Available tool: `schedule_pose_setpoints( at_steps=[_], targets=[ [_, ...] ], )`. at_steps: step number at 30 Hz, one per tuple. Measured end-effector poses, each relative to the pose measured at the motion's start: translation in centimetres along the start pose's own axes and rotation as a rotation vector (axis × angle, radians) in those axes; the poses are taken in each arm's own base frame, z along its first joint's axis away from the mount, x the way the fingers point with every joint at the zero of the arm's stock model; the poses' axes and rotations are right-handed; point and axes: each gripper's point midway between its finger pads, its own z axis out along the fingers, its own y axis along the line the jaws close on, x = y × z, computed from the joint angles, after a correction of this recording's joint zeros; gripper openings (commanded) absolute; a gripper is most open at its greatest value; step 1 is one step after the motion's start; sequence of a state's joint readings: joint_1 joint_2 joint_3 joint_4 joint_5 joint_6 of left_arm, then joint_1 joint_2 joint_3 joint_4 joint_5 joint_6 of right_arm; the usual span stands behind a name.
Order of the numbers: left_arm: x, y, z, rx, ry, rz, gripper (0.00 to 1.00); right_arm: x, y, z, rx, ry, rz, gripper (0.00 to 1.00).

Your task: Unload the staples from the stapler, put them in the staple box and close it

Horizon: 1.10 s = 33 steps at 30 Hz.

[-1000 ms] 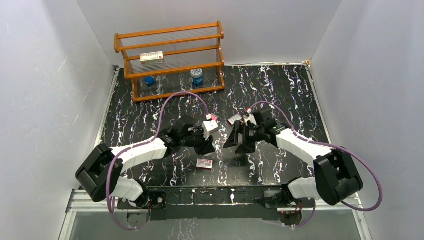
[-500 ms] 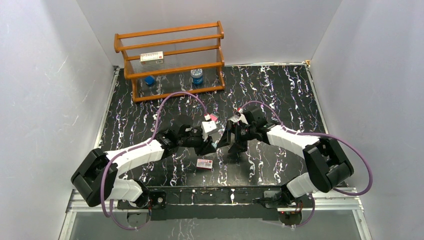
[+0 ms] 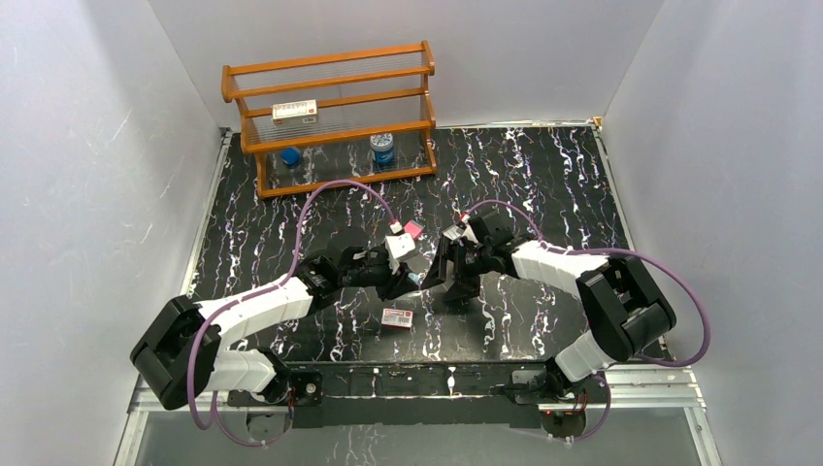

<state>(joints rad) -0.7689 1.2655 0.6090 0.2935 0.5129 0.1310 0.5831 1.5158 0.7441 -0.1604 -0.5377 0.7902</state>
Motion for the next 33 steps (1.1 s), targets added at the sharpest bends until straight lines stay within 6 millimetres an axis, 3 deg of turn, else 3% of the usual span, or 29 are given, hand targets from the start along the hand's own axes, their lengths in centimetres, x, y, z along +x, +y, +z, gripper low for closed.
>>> schedule_pose_setpoints(
  at_steps=[10,22,33],
  targets=[
    [-0.1,0.6,0.0,-0.036,-0.014,0.001,0.00,-0.3,0.0,0.3,0.003,-0.002,0.007,0.85],
    [-1.7,1.7,0.2,-0.105,-0.134,-0.038,0.00,-1.3,1.0,1.9,-0.040,-0.026,0.061,0.85],
    [-1.8,2.2,-0.1,-0.161,-0.211,-0.110,0.00,-0.5,0.7,2.9,-0.056,-0.024,0.135,0.85]
  ],
)
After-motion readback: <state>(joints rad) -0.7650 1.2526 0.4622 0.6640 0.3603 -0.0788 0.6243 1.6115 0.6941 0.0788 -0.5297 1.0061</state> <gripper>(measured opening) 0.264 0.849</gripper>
